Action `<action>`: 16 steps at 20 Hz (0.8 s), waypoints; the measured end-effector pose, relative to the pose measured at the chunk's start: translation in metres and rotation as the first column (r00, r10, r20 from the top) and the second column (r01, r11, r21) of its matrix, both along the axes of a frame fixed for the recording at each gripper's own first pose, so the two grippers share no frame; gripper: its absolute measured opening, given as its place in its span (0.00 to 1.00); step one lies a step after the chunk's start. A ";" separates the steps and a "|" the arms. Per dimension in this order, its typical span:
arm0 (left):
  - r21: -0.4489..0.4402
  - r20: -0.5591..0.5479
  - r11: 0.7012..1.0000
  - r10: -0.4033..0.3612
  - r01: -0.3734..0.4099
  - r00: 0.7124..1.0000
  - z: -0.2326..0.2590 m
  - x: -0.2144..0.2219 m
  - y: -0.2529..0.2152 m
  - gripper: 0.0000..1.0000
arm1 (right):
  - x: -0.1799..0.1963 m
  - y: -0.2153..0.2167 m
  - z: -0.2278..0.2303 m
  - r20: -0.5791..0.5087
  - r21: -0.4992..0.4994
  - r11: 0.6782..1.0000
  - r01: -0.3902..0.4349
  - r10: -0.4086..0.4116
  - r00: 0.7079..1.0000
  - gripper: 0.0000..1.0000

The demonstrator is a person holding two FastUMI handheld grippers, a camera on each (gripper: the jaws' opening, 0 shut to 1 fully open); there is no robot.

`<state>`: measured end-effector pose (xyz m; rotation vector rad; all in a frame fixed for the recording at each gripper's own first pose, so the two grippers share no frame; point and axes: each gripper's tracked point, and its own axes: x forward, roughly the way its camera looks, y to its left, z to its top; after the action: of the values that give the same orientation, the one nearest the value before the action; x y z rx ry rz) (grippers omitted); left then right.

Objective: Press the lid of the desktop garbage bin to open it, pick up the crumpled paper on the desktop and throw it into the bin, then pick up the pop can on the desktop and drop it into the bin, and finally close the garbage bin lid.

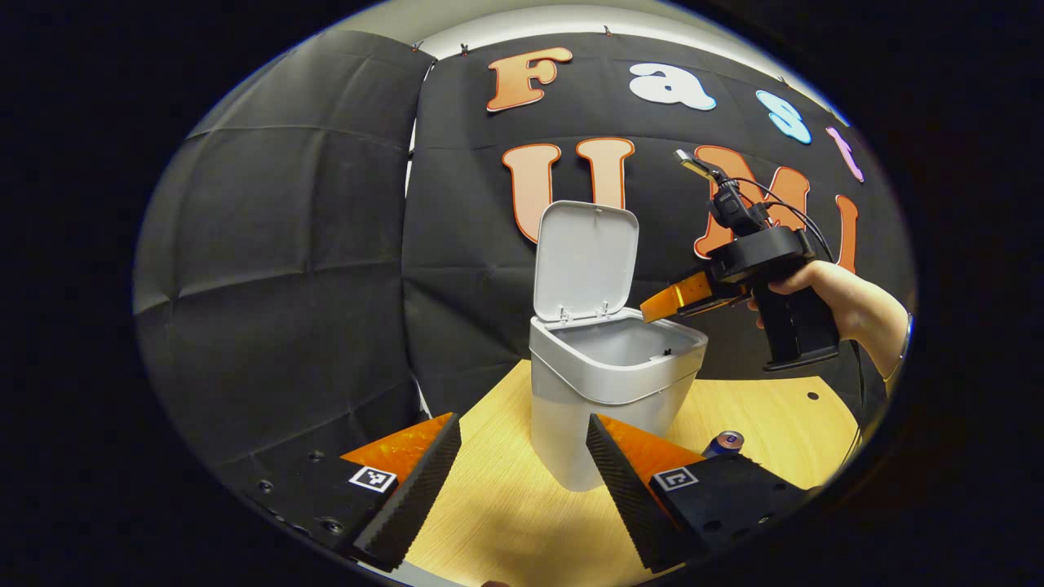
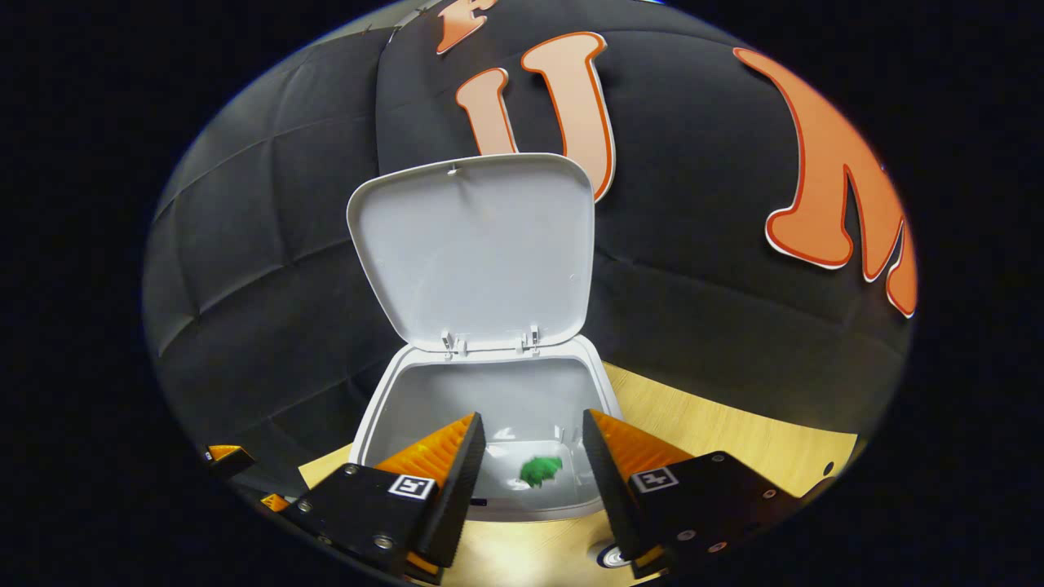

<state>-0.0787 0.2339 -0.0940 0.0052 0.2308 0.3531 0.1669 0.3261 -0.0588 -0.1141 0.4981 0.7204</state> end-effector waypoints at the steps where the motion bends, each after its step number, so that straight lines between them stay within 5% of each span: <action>1: -0.004 0.002 1.000 -0.009 0.009 1.000 -0.001 0.003 -0.002 0.98 | 0.000 -0.005 0.005 0.007 0.009 1.000 0.006 -0.006 1.000 0.78; 5: 0.017 0.009 0.996 -0.090 0.090 0.996 -0.011 0.024 -0.034 0.96 | -0.022 -0.053 0.029 0.035 0.090 0.996 0.014 -0.017 0.999 0.87; 11: 0.009 -0.042 0.960 -0.279 0.279 0.959 -0.047 0.068 -0.124 0.96 | -0.058 -0.199 0.050 0.094 0.171 0.970 0.172 -0.190 0.977 0.95; 16: -0.003 -0.073 0.927 -0.375 0.376 0.924 -0.073 0.102 -0.196 0.95 | -0.085 -0.343 0.043 0.164 0.145 0.901 0.408 -0.428 0.888 0.94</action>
<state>0.0231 0.0375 -0.1667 0.0730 0.2932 -0.0297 0.0815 -0.0171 -0.0153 0.0261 0.2816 0.3042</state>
